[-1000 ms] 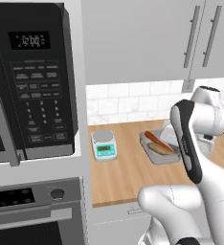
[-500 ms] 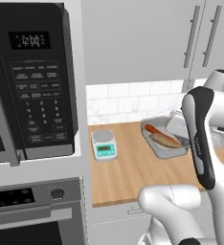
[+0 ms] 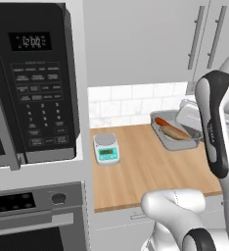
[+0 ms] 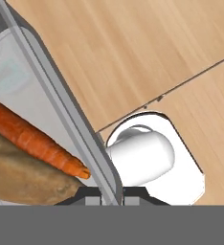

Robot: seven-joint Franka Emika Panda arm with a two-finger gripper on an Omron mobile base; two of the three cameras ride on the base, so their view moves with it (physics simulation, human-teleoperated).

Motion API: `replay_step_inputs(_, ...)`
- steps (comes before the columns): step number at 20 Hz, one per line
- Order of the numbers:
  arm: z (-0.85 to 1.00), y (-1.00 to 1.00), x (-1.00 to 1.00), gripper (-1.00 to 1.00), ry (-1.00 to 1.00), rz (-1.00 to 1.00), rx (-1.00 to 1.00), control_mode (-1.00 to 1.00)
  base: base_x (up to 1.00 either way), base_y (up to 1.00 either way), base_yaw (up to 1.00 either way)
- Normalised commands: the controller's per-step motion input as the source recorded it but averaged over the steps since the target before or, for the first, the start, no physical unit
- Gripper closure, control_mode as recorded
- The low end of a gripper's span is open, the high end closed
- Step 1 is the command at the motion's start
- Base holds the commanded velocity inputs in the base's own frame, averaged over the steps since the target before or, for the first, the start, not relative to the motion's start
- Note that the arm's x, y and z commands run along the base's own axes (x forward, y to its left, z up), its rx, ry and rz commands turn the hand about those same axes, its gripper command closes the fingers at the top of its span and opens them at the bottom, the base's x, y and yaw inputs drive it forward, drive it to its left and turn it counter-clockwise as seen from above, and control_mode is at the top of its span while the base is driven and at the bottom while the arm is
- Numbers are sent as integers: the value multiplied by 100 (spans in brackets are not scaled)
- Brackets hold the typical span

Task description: Take the meat container that has the chicken drumstick and place it on the second highest rack of the freezer. Then take the vegetable container that has the carrot and sweet potato and place it on the highest rack of the freezer.

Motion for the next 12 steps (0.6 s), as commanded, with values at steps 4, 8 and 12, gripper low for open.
replay_step_inputs(4, 0, 0, -8, 100, 0, 2, 0, -100, 0, 0, 0)
replay_step_inputs(8, 0, 0, -7, 100, 0, 0, 0, 100, -66, 0, 1)
replay_step_inputs(12, 0, 0, 0, 100, 0, 0, 0, 100, -100, 0, 0)
